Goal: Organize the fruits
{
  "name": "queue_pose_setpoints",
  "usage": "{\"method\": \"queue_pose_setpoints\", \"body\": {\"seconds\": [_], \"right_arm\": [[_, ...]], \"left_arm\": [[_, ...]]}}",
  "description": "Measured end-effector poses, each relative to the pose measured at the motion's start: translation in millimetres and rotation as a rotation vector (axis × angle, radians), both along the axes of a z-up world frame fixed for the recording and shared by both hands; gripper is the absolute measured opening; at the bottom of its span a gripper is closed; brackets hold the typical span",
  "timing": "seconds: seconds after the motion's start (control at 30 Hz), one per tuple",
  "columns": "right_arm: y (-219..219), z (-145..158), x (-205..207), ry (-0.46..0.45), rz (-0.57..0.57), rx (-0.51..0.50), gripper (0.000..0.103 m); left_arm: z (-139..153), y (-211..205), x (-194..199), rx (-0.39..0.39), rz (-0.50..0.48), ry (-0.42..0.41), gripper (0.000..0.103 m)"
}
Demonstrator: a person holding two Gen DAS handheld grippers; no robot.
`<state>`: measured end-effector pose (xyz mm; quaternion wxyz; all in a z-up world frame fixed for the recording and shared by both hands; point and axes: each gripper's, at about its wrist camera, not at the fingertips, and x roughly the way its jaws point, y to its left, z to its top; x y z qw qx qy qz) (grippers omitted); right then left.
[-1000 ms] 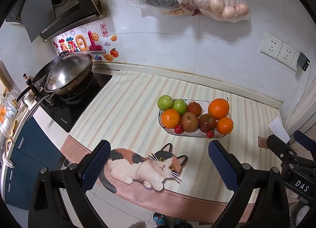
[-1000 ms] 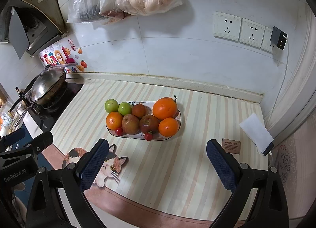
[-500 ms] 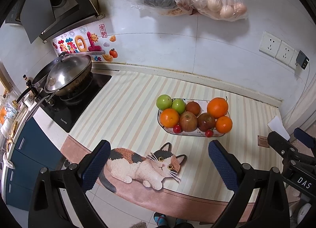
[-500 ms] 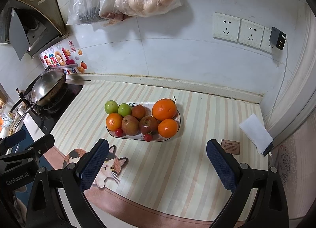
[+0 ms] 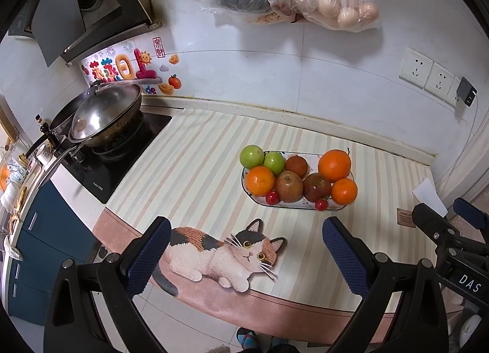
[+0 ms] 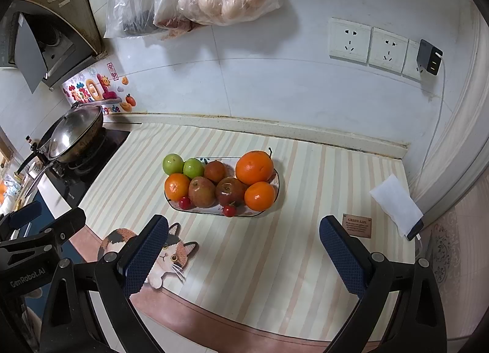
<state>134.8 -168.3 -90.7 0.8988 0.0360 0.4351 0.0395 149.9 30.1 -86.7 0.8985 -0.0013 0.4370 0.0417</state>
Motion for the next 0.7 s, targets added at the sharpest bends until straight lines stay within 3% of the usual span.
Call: {"method": "queue_pose_setpoints", "body": {"seconds": [0.7], "right_arm": [[-0.6,0.9,-1.7,-0.001,-0.001,0.000,0.101]], "left_arm": [[-1.0,-6.9,-5.9,-0.001,0.001,-0.007,0.101]]}}
